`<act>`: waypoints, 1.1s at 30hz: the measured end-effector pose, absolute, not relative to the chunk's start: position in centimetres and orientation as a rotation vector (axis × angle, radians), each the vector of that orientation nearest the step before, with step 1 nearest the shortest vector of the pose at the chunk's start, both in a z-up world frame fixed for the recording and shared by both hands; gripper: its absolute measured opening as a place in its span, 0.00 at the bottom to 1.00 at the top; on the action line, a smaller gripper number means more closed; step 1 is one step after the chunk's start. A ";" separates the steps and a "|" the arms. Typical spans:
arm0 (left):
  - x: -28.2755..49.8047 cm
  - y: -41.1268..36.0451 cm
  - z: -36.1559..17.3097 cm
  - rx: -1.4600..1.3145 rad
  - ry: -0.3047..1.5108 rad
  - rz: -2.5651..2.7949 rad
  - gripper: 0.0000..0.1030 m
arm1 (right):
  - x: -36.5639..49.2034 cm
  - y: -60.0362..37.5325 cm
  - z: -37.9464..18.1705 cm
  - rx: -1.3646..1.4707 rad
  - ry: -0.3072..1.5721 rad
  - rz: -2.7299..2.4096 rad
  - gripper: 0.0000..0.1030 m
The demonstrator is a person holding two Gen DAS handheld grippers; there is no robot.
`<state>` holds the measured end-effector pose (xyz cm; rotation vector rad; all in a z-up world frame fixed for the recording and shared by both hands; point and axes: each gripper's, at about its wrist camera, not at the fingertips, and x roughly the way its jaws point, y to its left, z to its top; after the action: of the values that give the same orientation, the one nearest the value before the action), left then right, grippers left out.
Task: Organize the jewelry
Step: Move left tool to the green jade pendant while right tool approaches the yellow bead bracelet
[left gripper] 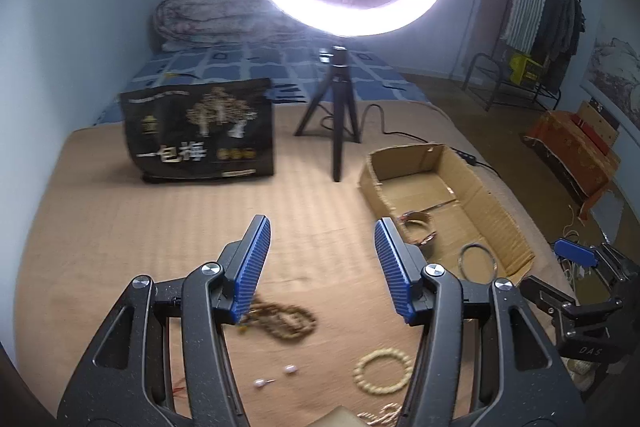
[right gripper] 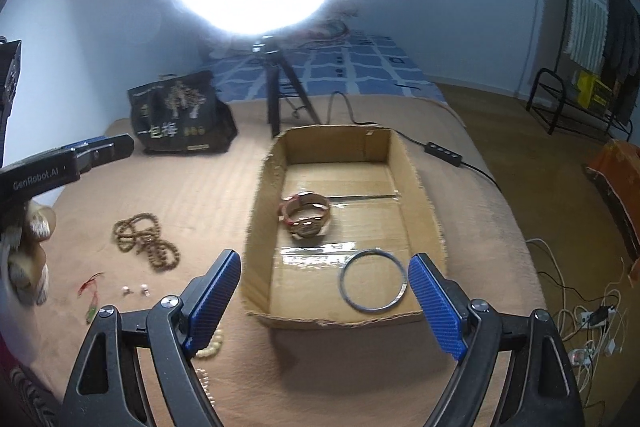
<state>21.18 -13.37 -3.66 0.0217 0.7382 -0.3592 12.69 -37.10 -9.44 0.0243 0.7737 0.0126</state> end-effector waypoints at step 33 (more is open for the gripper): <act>13.1 0.8 -13.2 0.061 0.966 -0.237 0.56 | 10.2 -24.8 -17.7 -0.133 0.989 0.315 0.72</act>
<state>13.10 0.75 -13.19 0.0607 0.9661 -0.2370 10.23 -24.76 -17.71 -0.1329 0.9885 0.3151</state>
